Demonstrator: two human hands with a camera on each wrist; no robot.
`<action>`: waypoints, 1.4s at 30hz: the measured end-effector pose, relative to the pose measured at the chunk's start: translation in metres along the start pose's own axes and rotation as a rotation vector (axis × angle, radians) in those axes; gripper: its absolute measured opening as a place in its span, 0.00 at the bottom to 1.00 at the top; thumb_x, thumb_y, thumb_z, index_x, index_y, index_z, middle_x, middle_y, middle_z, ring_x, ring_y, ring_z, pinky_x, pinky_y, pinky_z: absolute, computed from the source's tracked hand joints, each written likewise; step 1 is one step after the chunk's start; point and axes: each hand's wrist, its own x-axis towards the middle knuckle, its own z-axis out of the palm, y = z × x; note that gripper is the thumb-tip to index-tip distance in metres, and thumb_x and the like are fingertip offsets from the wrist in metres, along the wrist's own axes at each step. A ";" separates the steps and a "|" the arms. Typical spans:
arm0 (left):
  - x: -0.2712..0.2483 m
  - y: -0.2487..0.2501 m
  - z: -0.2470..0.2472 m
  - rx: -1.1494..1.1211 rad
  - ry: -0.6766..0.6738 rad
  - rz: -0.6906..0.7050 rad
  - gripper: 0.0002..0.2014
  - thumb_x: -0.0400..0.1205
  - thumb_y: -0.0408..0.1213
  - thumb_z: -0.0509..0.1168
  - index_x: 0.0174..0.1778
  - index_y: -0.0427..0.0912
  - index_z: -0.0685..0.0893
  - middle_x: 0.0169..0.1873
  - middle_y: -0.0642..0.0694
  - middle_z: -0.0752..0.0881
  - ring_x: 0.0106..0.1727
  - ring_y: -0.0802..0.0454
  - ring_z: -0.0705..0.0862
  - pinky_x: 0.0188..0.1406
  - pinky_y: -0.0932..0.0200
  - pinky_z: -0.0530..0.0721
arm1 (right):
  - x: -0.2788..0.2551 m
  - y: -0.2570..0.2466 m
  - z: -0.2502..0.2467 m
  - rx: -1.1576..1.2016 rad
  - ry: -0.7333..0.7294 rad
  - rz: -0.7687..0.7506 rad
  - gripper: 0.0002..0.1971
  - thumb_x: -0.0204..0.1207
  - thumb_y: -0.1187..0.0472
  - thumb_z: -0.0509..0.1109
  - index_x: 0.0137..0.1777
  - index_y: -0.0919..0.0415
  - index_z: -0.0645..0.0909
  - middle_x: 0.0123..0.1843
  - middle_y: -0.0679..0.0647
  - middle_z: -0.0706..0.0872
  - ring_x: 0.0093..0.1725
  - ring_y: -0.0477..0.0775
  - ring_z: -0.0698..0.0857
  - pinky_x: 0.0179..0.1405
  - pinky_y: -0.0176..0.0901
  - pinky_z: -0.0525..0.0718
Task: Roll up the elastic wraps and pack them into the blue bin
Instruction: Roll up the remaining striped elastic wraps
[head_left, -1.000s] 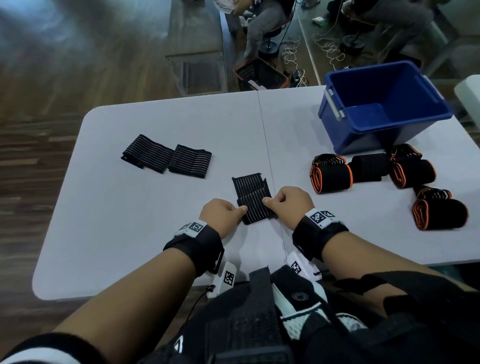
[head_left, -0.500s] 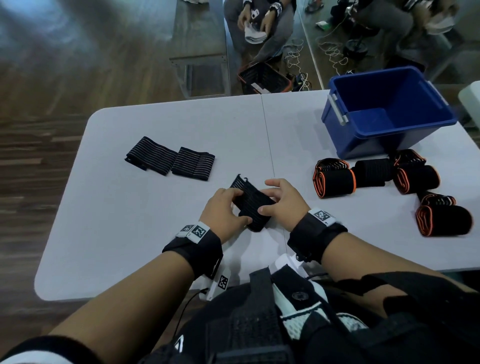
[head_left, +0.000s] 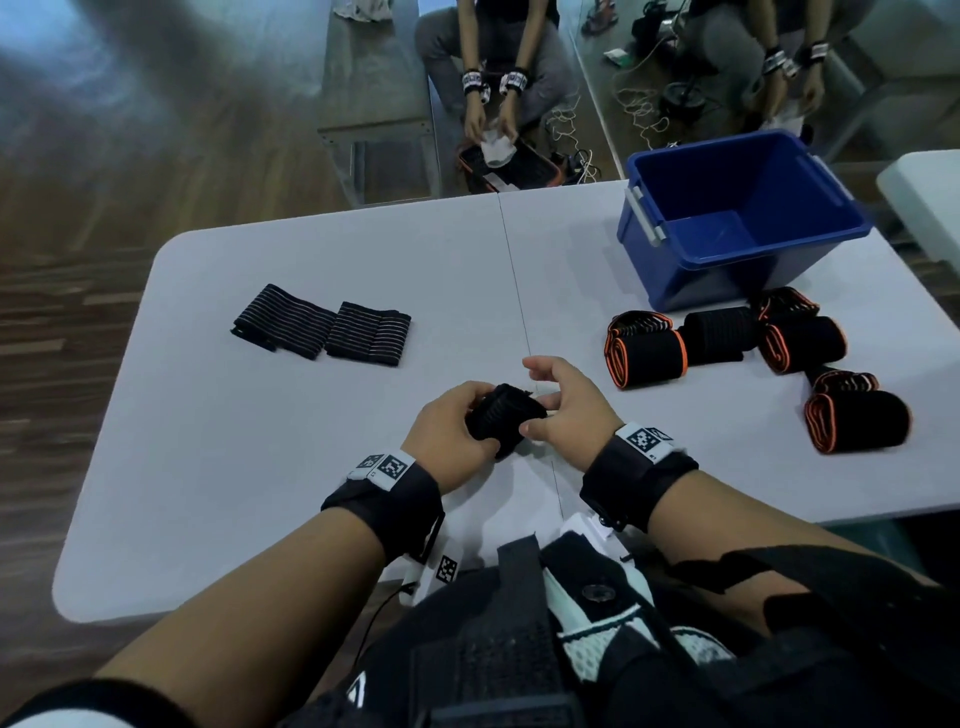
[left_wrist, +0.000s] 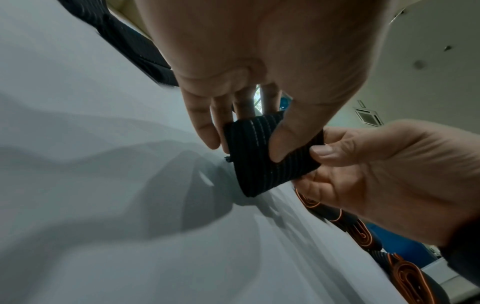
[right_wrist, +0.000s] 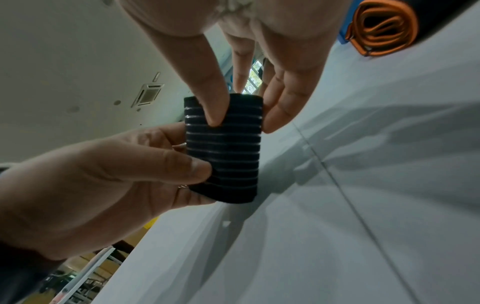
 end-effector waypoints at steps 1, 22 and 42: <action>0.000 0.002 0.001 -0.017 -0.018 0.003 0.31 0.66 0.38 0.73 0.68 0.54 0.79 0.52 0.55 0.87 0.53 0.54 0.86 0.57 0.56 0.84 | -0.001 0.003 -0.003 -0.001 -0.020 0.013 0.38 0.69 0.77 0.74 0.77 0.52 0.72 0.70 0.50 0.77 0.56 0.53 0.86 0.57 0.52 0.89; 0.040 0.087 0.087 0.350 -0.208 0.012 0.19 0.81 0.51 0.70 0.37 0.37 0.89 0.36 0.40 0.91 0.42 0.43 0.89 0.42 0.50 0.85 | -0.060 0.068 -0.093 -0.046 0.428 0.352 0.15 0.73 0.50 0.75 0.57 0.55 0.80 0.54 0.54 0.88 0.51 0.59 0.90 0.54 0.62 0.90; 0.061 0.157 0.177 -0.297 -0.356 -0.124 0.15 0.80 0.33 0.73 0.61 0.37 0.83 0.34 0.48 0.86 0.35 0.51 0.82 0.38 0.53 0.82 | -0.095 0.090 -0.208 0.074 0.700 0.290 0.18 0.80 0.70 0.64 0.69 0.58 0.80 0.63 0.52 0.86 0.62 0.52 0.85 0.66 0.54 0.84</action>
